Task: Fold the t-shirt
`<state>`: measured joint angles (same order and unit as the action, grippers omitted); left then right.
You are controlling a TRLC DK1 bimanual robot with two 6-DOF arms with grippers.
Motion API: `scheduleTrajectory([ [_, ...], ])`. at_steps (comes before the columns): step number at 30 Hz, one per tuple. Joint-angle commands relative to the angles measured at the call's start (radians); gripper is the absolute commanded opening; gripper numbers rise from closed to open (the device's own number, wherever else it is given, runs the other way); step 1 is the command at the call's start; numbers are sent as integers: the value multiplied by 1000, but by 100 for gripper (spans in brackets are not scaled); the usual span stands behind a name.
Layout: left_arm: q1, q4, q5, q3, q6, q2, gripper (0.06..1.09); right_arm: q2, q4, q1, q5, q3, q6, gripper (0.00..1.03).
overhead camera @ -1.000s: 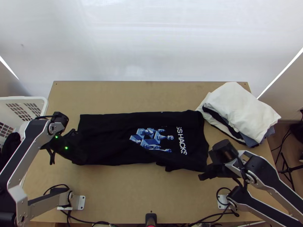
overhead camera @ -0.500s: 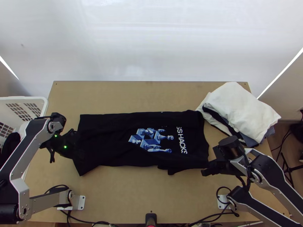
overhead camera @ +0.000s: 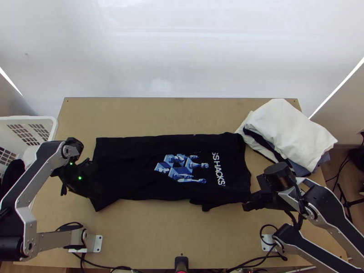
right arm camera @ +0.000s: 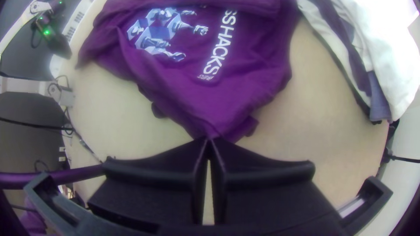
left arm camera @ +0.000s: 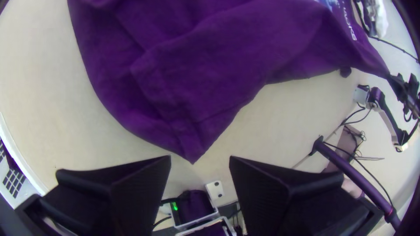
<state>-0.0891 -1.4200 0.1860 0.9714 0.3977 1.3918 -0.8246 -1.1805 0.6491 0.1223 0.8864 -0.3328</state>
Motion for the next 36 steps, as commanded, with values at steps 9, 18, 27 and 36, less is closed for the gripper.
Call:
scheduleTrajectory([
  [9,38,89,7,-42,-95,104,75,1,4,41,0,-4,-41,3],
  [18,46,121,29,-56,-94,133,63,1,7,44,0,-3,-41,3],
  [27,46,156,30,-51,-95,165,62,-5,16,46,0,-4,-41,3],
  [36,38,205,79,-46,-111,162,9,-8,22,44,0,0,-38,3],
])
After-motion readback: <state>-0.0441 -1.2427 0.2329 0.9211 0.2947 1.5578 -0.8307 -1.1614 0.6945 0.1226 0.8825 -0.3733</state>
